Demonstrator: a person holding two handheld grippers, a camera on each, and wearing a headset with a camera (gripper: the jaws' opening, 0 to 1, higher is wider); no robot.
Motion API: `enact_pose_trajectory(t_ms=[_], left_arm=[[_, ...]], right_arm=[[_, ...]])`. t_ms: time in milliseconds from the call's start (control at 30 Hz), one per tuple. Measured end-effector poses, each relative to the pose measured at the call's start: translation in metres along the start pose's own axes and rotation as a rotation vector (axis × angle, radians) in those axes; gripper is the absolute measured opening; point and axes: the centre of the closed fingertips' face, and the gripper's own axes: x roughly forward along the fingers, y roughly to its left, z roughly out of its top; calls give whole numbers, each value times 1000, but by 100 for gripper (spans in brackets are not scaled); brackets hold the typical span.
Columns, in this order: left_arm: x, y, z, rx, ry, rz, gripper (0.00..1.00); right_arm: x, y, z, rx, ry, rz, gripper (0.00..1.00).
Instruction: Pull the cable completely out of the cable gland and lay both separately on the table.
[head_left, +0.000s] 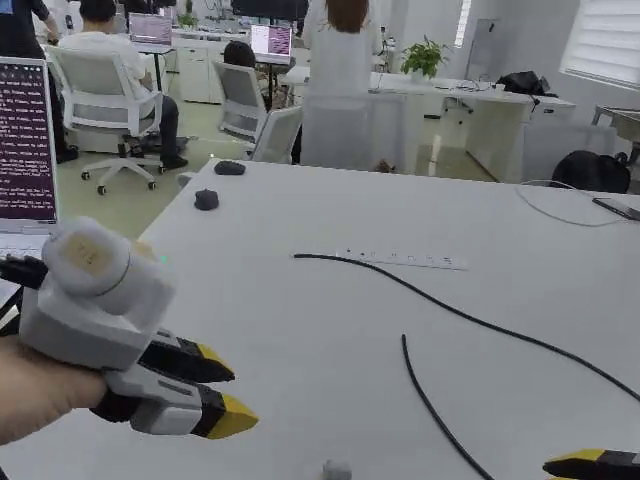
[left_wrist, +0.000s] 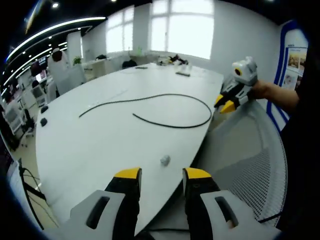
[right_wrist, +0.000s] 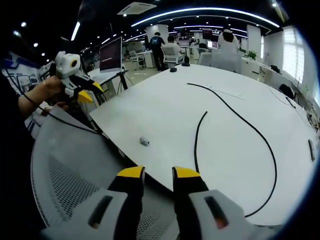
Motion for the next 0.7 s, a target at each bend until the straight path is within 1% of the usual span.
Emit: enact_pose_trajectory(t_ms=[33, 67, 100, 167, 233, 300, 367, 400, 467, 500, 567, 600, 633, 700], left_arm=[[-5, 2, -4, -18, 0, 28, 34], [-6, 2, -5, -24, -2, 39, 34], [-10, 4, -7, -39, -15, 63, 34], [-14, 4, -9, -71, -35, 88, 34], [-15, 6, -7, -92, -69, 111, 34], [-14, 8, -9, -122, -85, 135, 34], [-12, 7, -11, -147, -106, 147, 34], [-10, 8, -14, -151, -104, 152, 34], [-6, 6, -28, -154, -64, 169, 34], [-4, 5, -31, -158, -56, 168, 34], [0, 0, -37, -145, -44, 157, 34], [2, -1, -39, -157, -44, 145, 34], [5, -5, -40, -174, -47, 128, 34], [7, -6, -43, -178, -44, 126, 34]], right_arm=[[0, 0, -2, 3, 8, -3, 23], [0, 1, -3, 3, 11, -3, 23], [0, 1, -5, 6, 17, -3, 23], [-1, 3, -8, 21, 24, -4, 24], [-2, 4, -11, 37, 26, -7, 24], [0, 2, -16, 60, 30, -17, 24], [2, 0, -19, 79, 33, -36, 24], [3, -1, -21, 86, 37, -39, 24], [5, -2, -24, 93, 40, -50, 24], [5, -3, -24, 102, 37, -56, 23], [6, -7, -24, 113, 33, -66, 23], [8, -8, -25, 115, 36, -72, 23], [9, -8, -27, 112, 47, -80, 23], [12, -7, -32, 108, 68, -79, 23]])
